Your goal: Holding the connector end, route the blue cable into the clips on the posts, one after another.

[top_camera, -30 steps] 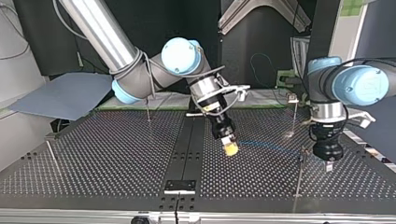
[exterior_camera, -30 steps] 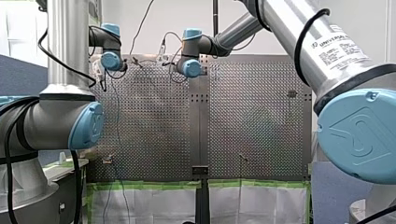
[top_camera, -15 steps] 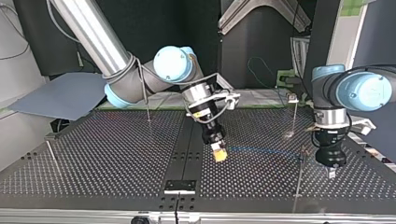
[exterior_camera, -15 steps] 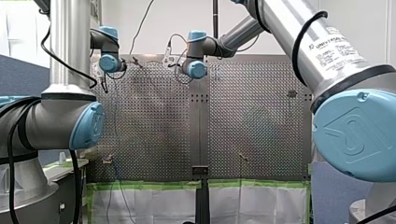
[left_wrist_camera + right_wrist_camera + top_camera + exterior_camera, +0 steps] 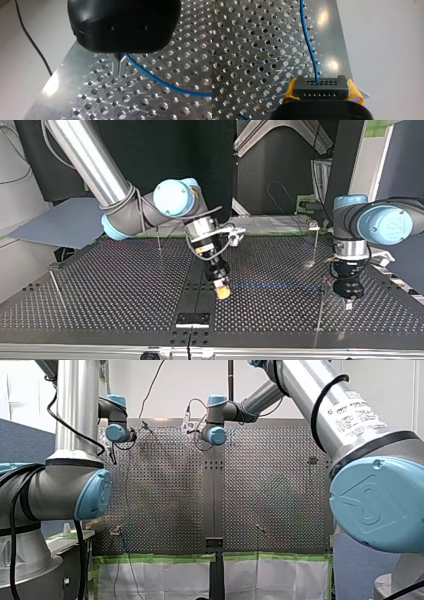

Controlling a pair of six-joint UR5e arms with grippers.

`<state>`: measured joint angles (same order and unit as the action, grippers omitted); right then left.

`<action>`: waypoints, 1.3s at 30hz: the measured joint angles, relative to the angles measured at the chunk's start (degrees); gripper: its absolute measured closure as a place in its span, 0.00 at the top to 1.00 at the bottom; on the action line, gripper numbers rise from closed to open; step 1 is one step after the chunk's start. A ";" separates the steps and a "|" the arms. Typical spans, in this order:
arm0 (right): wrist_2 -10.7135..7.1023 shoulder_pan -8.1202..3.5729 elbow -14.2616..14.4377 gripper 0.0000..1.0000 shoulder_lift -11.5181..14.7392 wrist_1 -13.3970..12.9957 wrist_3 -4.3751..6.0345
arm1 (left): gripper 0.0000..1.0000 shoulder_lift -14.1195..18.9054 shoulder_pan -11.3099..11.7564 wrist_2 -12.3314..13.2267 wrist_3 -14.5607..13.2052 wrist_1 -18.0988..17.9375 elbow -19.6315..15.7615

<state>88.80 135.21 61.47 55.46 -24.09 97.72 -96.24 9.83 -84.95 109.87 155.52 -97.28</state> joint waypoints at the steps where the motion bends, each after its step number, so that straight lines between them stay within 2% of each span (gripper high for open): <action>1: -0.09 -0.09 -0.02 0.00 0.00 0.00 0.01 | 0.00 -0.02 -0.01 0.11 0.03 -0.04 -0.01; 4: -0.34 -0.26 -0.05 0.00 0.01 0.05 0.00 | 0.00 -0.03 -0.18 0.20 -0.06 -0.08 0.00; 5: -0.41 -0.29 -0.06 0.00 0.02 0.07 -0.01 | 0.10 -0.03 -0.23 0.12 -0.11 -0.07 0.00; 6: -0.49 -0.31 -0.06 0.00 0.02 0.11 -0.01 | 0.34 -0.02 -0.30 0.01 -0.16 -0.07 0.00; 7: -0.53 -0.31 -0.06 0.00 0.02 0.14 -0.02 | 0.34 -0.02 -0.34 -0.01 -0.17 -0.08 0.00; 9: -0.62 -0.32 -0.07 0.00 0.03 0.24 -0.04 | 0.61 -0.03 -0.38 0.05 -0.11 -0.10 0.00; 10: -0.65 -0.32 -0.07 0.00 0.03 0.28 -0.05 | 0.61 -0.03 -0.38 -0.04 -0.08 -0.10 0.00; 11: -0.67 -0.32 -0.07 0.00 0.03 0.33 -0.06 | 0.70 -0.03 -0.38 -0.24 -0.02 -0.09 0.00; 16: -0.72 -0.37 -0.08 0.00 0.03 0.55 -0.20 | 0.72 0.00 -0.15 -1.90 0.09 0.69 0.01; 18: -0.71 -0.44 -0.09 0.00 0.03 0.55 -0.21 | 0.88 0.07 -0.07 -2.40 -0.02 0.97 0.01; 19: -0.70 -0.47 -0.09 0.00 0.03 0.55 -0.22 | 0.88 0.10 -0.11 -2.50 -0.12 1.13 0.01; 21: -0.71 -0.53 -0.10 0.00 0.04 0.58 -0.20 | 1.00 0.14 -0.32 -2.54 -0.20 1.69 0.00; 25: -0.72 -0.57 -0.12 0.00 0.04 0.65 -0.13 | 1.00 0.23 -0.62 -1.89 0.62 3.16 0.01; 29: -0.73 -0.69 -0.12 0.00 0.04 0.69 -0.06 | 1.00 0.51 -0.80 -0.82 2.57 5.19 0.01; 39: -0.73 -0.77 -0.07 0.00 0.03 0.90 -0.05 | 1.00 0.98 -0.83 -1.66 7.91 10.84 -0.03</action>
<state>88.07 134.43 61.39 55.50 -23.19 97.67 -95.26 9.00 -86.61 117.79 166.36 -97.31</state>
